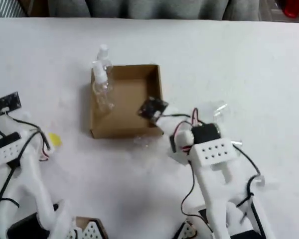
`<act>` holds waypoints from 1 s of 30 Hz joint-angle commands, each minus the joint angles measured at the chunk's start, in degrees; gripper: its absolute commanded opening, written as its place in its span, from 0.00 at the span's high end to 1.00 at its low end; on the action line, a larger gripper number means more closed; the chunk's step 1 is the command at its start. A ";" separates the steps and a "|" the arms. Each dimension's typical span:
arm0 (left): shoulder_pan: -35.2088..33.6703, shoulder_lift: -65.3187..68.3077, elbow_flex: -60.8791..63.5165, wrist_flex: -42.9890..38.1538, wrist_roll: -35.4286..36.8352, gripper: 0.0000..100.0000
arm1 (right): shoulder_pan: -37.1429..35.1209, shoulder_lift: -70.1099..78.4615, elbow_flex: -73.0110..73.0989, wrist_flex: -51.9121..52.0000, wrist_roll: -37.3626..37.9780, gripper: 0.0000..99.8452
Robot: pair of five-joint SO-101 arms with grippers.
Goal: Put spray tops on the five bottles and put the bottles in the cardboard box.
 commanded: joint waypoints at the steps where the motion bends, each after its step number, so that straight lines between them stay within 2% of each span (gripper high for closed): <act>1: -0.57 -2.15 -0.18 -1.93 -0.53 0.72 | -0.57 0.04 2.11 -3.91 3.96 0.69; 14: -0.57 -2.07 -0.09 -1.93 -0.44 0.72 | -1.01 0.13 12.57 -12.53 4.84 0.69; 18: -0.57 -2.07 -0.09 -1.93 -0.44 0.72 | -5.41 0.13 14.95 -12.88 4.75 0.71; 22: -0.57 -2.07 -0.09 -1.93 -0.44 0.72 | -10.42 0.13 16.26 -14.20 1.58 0.81; 27: -0.57 -1.98 0.00 -1.93 -0.53 0.72 | -12.09 0.13 16.18 -13.58 -4.40 0.97; 28: -0.57 -1.98 0.00 -1.93 -0.53 0.72 | -12.09 0.13 16.00 -12.79 -5.89 0.99; 30: -0.57 -1.98 0.00 -1.93 -0.53 0.72 | -12.09 0.04 15.91 -10.68 -9.58 0.97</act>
